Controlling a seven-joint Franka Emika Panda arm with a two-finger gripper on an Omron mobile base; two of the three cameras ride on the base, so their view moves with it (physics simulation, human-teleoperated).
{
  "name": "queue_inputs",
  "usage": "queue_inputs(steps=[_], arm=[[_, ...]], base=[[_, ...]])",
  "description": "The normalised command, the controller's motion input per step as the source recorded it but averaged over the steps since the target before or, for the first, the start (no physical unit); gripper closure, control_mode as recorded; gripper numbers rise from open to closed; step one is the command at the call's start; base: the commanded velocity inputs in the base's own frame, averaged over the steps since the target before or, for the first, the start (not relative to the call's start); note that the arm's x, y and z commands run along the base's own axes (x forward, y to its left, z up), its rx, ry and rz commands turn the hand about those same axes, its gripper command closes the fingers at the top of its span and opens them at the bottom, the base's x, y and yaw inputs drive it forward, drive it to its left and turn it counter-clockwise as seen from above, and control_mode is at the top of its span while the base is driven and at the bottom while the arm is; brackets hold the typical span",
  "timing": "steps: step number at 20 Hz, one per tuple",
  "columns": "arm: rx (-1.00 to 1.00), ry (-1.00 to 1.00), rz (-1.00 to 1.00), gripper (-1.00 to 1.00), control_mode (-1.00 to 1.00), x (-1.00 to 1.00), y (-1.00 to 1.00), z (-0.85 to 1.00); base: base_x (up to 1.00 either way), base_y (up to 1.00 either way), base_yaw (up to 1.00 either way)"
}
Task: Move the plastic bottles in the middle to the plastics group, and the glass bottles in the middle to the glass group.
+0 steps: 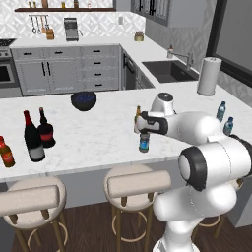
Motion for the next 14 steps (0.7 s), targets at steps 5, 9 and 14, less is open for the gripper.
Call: queue_inputs(steps=[5, 9, 14], arm=[[-0.03, 0.06, 0.00, -1.00, -1.00, 0.20, 0.00, 0.00], [0.00, 0.00, 0.02, -1.00, -1.00, 0.23, 0.00, -0.17], [0.00, 0.00, 0.03, -1.00, -1.00, 0.17, 0.00, -0.19]], base=[[0.00, 0.00, 0.00], [0.00, 0.00, 0.00], [0.00, 0.00, 0.00]])
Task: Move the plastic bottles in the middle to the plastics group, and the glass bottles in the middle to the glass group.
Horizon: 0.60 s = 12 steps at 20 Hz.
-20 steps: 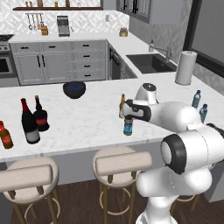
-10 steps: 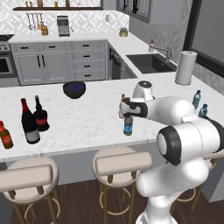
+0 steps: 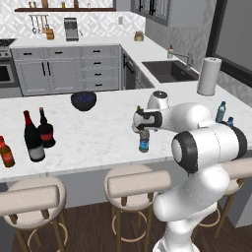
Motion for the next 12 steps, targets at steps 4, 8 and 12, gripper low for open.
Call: queue_inputs(steps=[4, 8, 12], arm=[[0.00, 0.00, 0.05, -1.00, -1.00, 0.00, 0.00, -0.01], [0.00, 0.00, 0.09, -1.00, -1.00, 0.00, 0.01, -0.07], [0.00, 0.00, 0.10, -1.00, -1.00, 0.00, 0.01, -0.09]], base=[[0.00, 0.00, 0.00], [0.00, 0.00, 0.00], [0.00, 0.00, 0.00]])
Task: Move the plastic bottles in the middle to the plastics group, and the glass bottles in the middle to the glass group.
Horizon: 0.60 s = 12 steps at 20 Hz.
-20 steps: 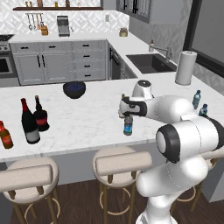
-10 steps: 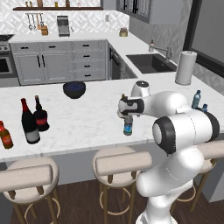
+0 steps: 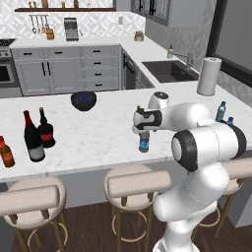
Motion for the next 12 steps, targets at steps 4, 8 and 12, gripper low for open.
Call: queue_inputs(steps=[4, 8, 12], arm=[[0.00, -0.01, 0.10, -1.00, -1.00, 0.01, 0.00, -0.07], [0.00, -0.02, 0.07, -1.00, -1.00, 0.01, 0.03, -0.02], [0.00, -0.02, 0.01, -1.00, -1.00, 0.01, 0.09, -0.01]], base=[[0.00, 0.00, 0.00], [0.00, 0.00, 0.00], [0.00, 0.00, 0.00]])
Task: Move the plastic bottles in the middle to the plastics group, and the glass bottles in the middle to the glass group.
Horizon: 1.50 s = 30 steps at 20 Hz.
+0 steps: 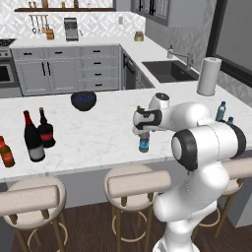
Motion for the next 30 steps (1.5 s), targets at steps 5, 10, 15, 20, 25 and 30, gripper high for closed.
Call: queue_inputs(steps=[5, 10, 15, 20, 25, 30], arm=[[0.00, 0.00, 0.00, -1.00, -1.00, 0.00, 0.13, 0.00], [0.00, 0.00, 0.00, 1.00, -1.00, 0.00, 0.00, 0.00], [0.00, 0.00, 0.00, 1.00, -1.00, 0.00, 0.00, 0.00], [0.00, -0.03, -0.01, 1.00, -1.00, 0.00, -0.07, 0.01], [0.00, -0.03, -0.10, 1.00, -1.00, -0.29, -0.53, 0.30], [0.02, -0.01, -0.17, 1.00, -1.00, -0.36, -0.82, 0.38]], base=[[0.00, 0.00, 0.00], [0.00, 0.00, 0.00], [0.00, 0.00, 0.00], [0.00, 0.00, 0.00], [0.00, 0.00, 0.00], [0.00, 0.00, 0.00]])
